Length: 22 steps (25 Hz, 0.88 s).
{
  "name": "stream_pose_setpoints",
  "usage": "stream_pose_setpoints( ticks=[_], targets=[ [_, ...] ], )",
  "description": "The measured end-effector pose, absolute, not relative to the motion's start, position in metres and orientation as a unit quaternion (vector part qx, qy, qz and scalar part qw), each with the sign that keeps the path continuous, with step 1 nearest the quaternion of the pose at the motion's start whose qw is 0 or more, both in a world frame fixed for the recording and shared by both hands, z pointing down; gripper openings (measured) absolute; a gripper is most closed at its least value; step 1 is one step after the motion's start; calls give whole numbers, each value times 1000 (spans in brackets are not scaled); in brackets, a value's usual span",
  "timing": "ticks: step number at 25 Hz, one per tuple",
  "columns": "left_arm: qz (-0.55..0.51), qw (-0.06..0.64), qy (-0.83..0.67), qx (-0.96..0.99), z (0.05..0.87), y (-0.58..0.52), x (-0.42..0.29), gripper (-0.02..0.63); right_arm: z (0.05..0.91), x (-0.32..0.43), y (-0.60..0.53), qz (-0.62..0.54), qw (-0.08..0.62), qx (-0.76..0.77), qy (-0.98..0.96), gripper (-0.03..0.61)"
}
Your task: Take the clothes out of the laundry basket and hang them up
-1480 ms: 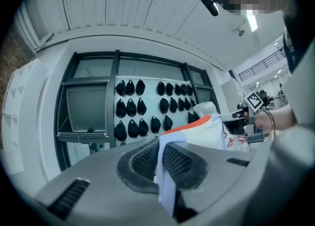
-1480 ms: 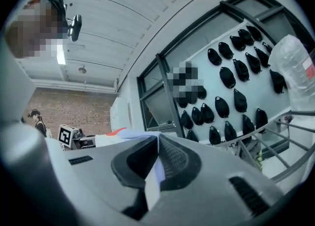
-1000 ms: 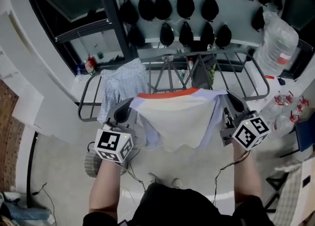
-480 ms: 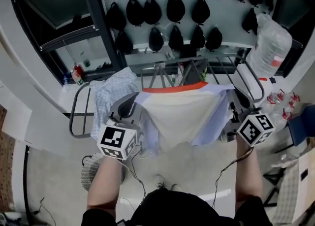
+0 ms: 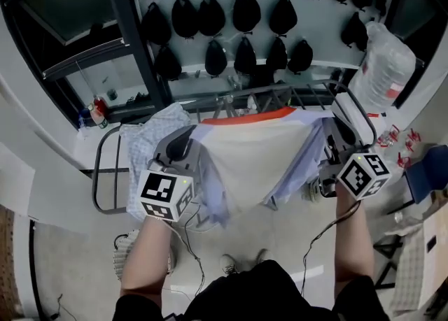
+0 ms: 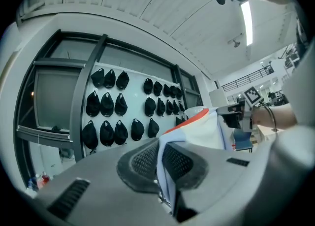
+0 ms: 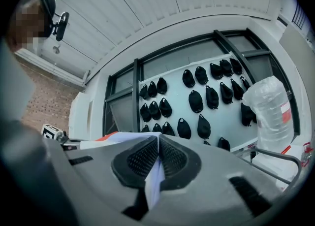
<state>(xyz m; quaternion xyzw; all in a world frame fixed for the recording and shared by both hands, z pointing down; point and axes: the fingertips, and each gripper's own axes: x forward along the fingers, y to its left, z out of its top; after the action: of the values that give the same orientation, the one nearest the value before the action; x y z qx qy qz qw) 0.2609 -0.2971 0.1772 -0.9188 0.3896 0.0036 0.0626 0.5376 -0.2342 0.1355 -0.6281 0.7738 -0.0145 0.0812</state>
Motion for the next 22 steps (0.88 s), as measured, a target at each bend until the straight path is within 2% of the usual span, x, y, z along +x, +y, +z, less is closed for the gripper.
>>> stream_pose_setpoints(
  ticks=[9, 22],
  targets=[
    [-3, 61, 406, -912, 181, -349, 276, 12, 137, 559, -297, -16, 79, -619, 781, 8],
    [-35, 47, 508, -860, 196, -461, 328, 12, 162, 620, -450, -46, 83, -534, 840, 8]
  ],
)
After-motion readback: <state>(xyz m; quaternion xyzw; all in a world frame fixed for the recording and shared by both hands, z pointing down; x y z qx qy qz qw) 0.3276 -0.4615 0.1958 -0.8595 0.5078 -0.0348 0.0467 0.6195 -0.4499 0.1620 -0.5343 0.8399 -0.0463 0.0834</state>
